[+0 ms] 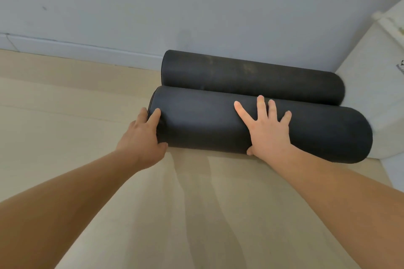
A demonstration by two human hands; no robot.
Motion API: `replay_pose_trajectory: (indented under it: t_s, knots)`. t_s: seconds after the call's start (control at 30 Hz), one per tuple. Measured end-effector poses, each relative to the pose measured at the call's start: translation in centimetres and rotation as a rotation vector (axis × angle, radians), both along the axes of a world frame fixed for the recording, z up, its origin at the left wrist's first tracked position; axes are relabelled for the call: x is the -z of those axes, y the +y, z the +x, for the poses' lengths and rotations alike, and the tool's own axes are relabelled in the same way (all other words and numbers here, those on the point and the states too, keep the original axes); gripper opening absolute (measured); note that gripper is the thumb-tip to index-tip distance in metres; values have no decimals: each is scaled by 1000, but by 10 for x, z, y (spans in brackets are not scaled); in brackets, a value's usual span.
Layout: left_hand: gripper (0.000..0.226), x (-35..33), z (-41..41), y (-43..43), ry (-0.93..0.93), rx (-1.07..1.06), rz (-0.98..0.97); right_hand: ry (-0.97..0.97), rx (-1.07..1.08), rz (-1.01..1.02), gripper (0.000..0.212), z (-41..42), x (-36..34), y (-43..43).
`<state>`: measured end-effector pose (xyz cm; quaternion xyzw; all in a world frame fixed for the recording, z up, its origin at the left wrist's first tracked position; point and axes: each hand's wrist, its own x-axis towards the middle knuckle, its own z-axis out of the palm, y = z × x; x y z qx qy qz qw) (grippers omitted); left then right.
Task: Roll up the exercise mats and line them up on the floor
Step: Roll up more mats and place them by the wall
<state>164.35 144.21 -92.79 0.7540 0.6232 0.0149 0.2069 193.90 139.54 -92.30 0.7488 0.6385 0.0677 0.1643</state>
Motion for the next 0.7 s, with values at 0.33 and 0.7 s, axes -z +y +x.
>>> replay_pose_trajectory:
  t_s: [0.33, 0.7]
  knots:
    - [90, -28, -126, -90, -156, -88, -105, 246, -313, -140, 75, -164, -38, -36]
    - [83, -54, -370, -289, -448, -561, -133, 263, -721, -438, 61, -461, -82, -112]
